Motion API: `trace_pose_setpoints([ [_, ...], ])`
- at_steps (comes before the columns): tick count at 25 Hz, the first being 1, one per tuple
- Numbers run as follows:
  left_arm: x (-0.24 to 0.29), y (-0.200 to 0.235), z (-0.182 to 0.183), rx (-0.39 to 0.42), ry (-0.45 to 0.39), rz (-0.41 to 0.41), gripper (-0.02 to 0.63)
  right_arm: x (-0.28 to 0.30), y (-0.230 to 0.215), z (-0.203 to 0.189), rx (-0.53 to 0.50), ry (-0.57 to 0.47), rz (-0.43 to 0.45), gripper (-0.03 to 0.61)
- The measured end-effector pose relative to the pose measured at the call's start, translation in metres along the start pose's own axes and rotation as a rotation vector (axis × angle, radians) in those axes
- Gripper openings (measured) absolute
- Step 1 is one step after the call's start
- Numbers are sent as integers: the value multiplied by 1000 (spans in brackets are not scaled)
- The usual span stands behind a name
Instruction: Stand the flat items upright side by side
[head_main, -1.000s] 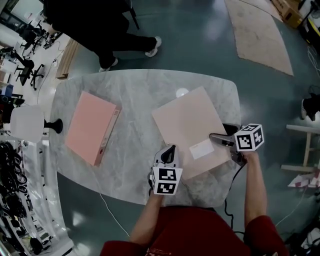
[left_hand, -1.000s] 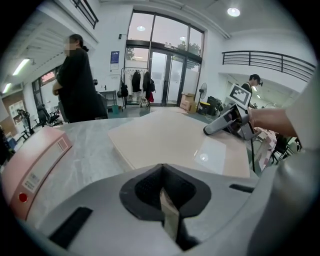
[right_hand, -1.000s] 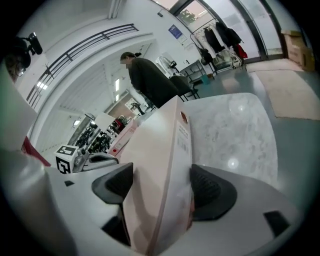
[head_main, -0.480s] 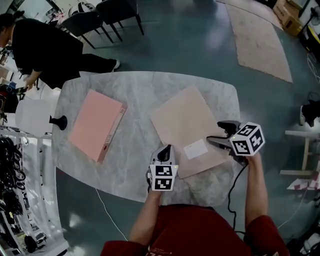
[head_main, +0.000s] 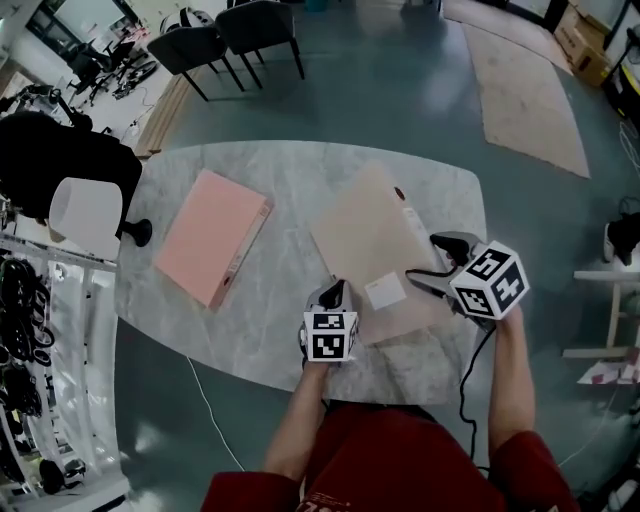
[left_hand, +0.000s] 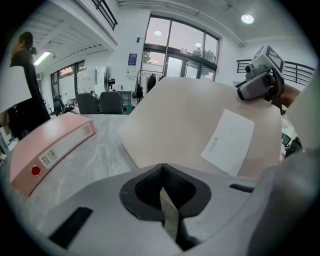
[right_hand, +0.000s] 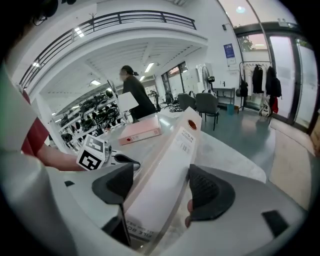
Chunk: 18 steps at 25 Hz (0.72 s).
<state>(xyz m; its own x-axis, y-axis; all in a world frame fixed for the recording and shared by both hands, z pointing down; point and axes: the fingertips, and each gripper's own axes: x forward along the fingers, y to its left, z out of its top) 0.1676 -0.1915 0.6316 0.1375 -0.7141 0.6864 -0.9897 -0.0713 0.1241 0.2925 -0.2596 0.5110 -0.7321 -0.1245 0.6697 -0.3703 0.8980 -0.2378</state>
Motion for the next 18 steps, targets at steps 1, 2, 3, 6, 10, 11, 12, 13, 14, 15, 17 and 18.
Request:
trace_pose_setpoints([
  [1, 0, 3, -4, -9, 0, 8, 5, 0, 5, 3, -9, -9, -7, 347],
  [2, 1, 7, -7, -24, -3, 13, 5, 0, 10, 5, -17, -18, -14, 347],
  [3, 2, 9, -9, -45, -11, 11, 5, -1, 13, 8, -23, -28, -20, 347],
  [6, 1, 11, -13, -93, -38, -18, 5, -5, 25, 15, -29, -56, -32, 347],
  [10, 0, 17, -17, -67, -35, -35, 5, -2, 49, 29, -46, -88, -51, 347],
  [11, -1, 19, -19, -63, -32, -47, 5, 0, 55, 32, -53, -87, -61, 347],
  [12, 0, 20, -20, -58, -28, -63, 5, 2, 60, 35, -61, -85, -71, 347],
  [13, 1, 22, -20, -54, -24, -80, 5, 3, 65, 38, -69, -81, -84, 347],
  [14, 1, 23, -20, -49, -20, -98, 5, 5, 69, 42, -77, -76, -98, 347],
  [15, 2, 24, -20, -44, -16, -114, 5, 7, 73, 45, -83, -70, -113, 347],
  [17, 4, 28, -22, -36, -9, -139, 5, 11, 81, 48, -93, -56, -144, 347],
  [18, 5, 31, -22, -34, -7, -151, 5, 13, 85, 49, -98, -50, -159, 347],
])
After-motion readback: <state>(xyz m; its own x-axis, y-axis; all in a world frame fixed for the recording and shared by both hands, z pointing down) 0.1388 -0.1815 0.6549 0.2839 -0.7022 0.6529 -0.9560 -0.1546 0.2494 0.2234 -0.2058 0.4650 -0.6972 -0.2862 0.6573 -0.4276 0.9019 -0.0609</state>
